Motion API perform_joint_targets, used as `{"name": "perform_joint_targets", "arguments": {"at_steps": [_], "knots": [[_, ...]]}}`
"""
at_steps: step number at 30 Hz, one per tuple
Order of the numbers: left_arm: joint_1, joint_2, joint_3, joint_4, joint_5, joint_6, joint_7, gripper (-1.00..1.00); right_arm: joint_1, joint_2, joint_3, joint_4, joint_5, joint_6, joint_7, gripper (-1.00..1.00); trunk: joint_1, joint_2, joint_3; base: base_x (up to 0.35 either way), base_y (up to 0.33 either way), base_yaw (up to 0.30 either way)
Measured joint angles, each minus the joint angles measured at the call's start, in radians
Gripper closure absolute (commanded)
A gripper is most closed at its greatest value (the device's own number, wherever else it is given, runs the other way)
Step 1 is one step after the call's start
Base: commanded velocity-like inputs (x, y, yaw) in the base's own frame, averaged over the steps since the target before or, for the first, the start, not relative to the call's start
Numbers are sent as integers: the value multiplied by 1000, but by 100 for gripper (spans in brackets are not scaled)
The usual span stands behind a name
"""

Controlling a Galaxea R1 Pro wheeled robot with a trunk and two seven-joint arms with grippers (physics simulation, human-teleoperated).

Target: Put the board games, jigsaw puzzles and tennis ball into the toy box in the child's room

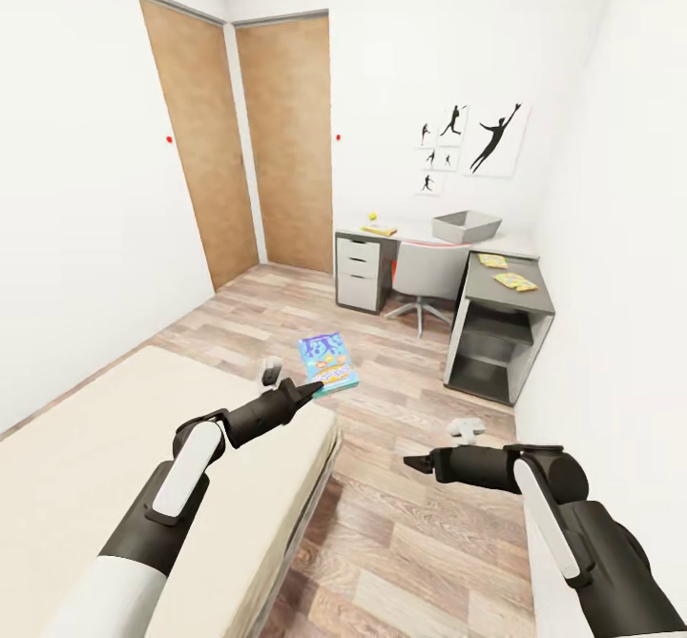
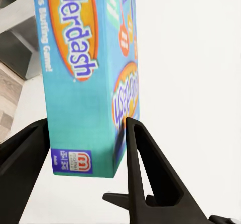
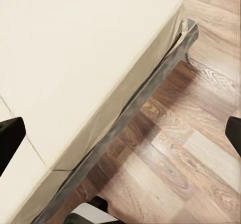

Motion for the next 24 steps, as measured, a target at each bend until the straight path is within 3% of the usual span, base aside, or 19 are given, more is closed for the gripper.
{"name": "perform_joint_targets", "arguments": {"at_steps": [24], "knots": [[0, 1, 1, 2, -3, 2, 0, 100, 0, 1, 7, 4, 0, 0, 0, -100, 0, 0, 0, 0, 0, -281]]}}
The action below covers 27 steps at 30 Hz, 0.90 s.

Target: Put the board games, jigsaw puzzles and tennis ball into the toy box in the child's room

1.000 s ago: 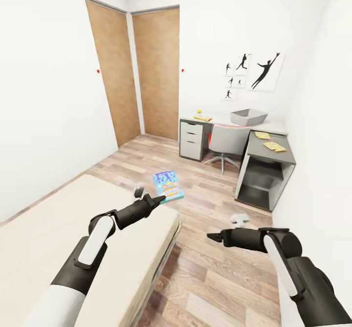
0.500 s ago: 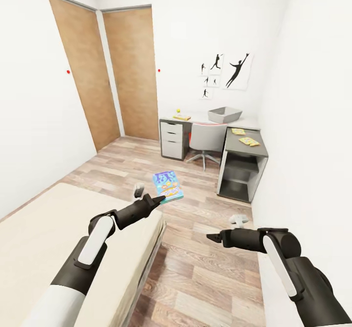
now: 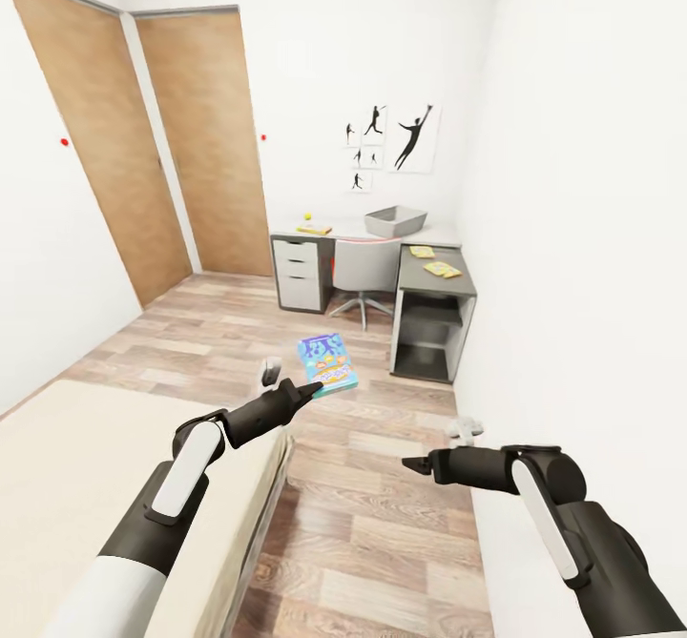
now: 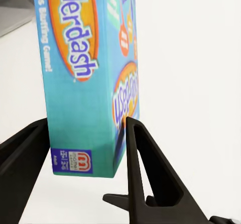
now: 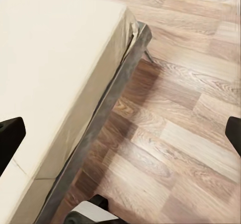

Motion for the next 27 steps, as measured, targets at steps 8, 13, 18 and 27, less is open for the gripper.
{"name": "perform_joint_targets", "arguments": {"at_steps": [8, 13, 18, 27], "knots": [[3, 0, 0, -1, 5, -3, 0, 100, 8, 7, 3, 8, -4, 0, 2, -100, 0, 0, 0, 0, 0, -153], [6, 0, 0, 0, 3, -7, 0, 100, 13, 8, 4, 10, -6, 0, 5, -100, 0, 0, 0, 6, 0, -40], [13, 0, 0, 4, 0, -11, 2, 100, 15, 8, 8, 10, -7, 0, 7, -100, 0, 0, 0, 104, 0, -16], [18, 0, 1, 11, -6, -13, 8, 100, 18, 8, 12, 9, -8, 0, 7, -100, -1, 0, 0, 284, 0, -4]]}}
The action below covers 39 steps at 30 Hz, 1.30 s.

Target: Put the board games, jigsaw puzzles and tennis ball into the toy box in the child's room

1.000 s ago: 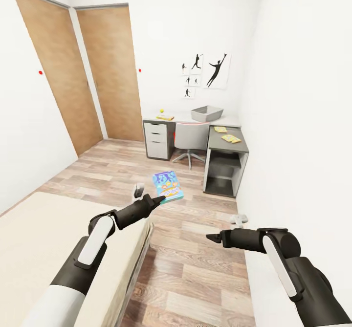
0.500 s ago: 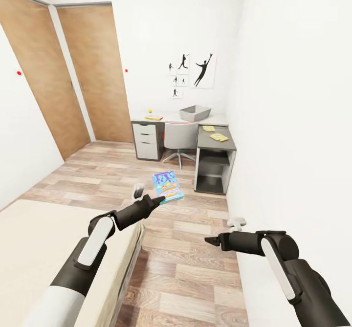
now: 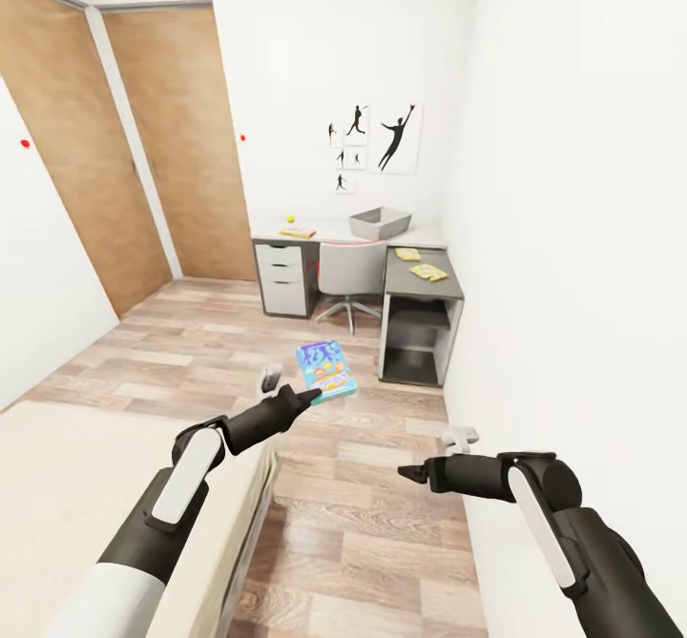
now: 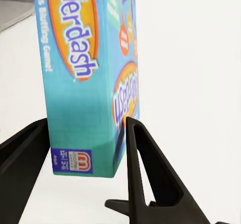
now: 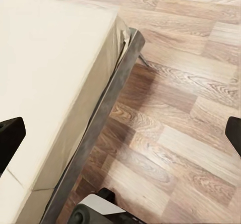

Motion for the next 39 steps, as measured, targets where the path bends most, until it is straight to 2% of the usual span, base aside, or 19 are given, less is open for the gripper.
{"name": "perform_joint_targets", "arguments": {"at_steps": [17, 27, 39], "knots": [[0, 0, 0, 3, -8, 0, 10, 100, -1, 1, 1, -6, -2, 0, 0, -100, 0, 0, 0, 334, 0, -6], [0, 0, 0, 6, -6, 0, 11, 100, -1, 1, 3, -10, -1, 0, -1, -100, 0, 0, 0, 339, 0, -130], [0, 0, 0, 6, -6, 0, 11, 100, -1, 0, 3, -13, -2, 0, -2, -100, 0, 0, 0, 340, 0, -31]]}}
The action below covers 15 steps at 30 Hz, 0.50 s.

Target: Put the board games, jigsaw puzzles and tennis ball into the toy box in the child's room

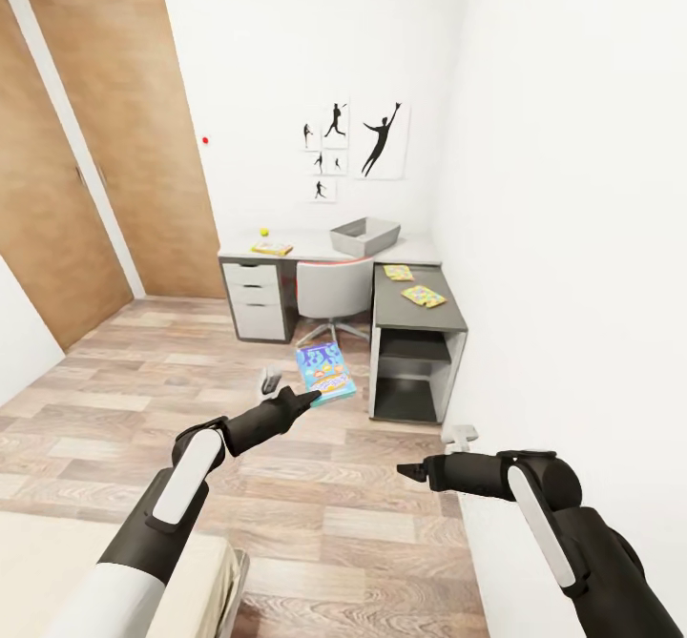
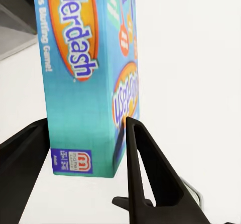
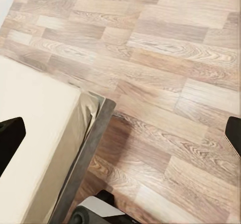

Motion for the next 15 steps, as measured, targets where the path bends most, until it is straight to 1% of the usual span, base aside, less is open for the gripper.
{"name": "perform_joint_targets", "arguments": {"at_steps": [4, 6, 10, 15], "knots": [[0, 0, 0, 0, 0, 0, 0, 100, 0, 0, 0, 0, 0, 0, 0, -100, 0, 0, 0, 340, 0, -33], [0, 0, 0, 0, 0, 0, 0, 100, 0, 0, 0, -1, 0, 0, 0, -100, 0, 0, 0, 340, 0, -113], [0, 0, 0, 0, 0, 0, 0, 100, 0, 0, 1, -2, 0, 0, 0, -100, 0, 0, 0, 340, 0, -184], [0, 0, 0, 0, 0, 0, 0, 100, 0, 1, 1, -2, 0, 0, 0, -100, 0, 0, 0, 340, 0, -240]]}}
